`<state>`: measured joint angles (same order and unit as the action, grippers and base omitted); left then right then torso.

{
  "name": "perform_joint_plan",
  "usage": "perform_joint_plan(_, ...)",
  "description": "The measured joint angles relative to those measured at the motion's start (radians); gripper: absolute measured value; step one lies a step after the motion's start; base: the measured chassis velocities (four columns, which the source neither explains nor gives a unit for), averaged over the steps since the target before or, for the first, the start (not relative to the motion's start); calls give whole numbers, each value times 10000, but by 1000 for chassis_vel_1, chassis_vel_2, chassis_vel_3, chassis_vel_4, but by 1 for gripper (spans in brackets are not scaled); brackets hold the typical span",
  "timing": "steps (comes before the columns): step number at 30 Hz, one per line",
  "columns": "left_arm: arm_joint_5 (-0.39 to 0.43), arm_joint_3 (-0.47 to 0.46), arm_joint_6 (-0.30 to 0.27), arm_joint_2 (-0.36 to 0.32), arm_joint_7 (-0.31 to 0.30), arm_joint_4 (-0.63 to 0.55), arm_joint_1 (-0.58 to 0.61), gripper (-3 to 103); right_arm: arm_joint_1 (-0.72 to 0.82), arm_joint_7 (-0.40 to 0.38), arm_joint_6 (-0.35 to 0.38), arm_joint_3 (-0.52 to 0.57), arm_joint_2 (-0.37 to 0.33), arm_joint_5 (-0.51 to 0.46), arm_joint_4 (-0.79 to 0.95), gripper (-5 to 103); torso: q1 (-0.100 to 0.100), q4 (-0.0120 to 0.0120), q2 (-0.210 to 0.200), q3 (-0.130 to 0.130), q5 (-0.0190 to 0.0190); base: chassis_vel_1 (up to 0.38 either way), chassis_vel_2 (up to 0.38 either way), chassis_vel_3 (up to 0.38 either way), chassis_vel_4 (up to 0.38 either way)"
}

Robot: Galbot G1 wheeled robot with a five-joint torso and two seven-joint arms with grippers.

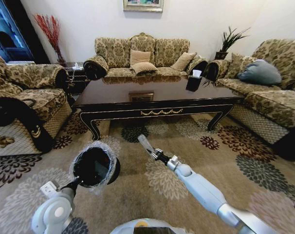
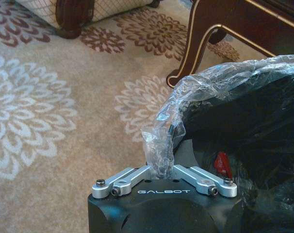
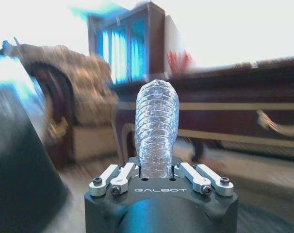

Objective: Move to the front of the table and pick up the trash from the floor, then place it into the trash bin.

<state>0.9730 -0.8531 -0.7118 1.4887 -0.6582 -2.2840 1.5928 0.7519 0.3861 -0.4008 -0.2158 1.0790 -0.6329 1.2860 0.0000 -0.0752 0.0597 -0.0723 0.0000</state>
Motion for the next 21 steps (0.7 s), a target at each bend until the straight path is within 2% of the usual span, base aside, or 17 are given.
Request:
perform_joint_plan(4,-14,124,18,90,18,178,-48,0,42,-187,-93,-509,18,-784,1134,27,0,-1,0,0,-2,0,0,0,0)
perform_joint_plan(9,-22,244,24,148,23,386,-161,0,-74,-372,-368,-920,171,-1174,1801,27,0,-2,0,0,-1,0,0,0,0)
perform_joint_plan(21,-325,698,55,392,24,1186,-634,0,-1012,-530,-1002,-2058,439,-1249,2142,27,0,-2,0,-1,-1,0,0,0,0)
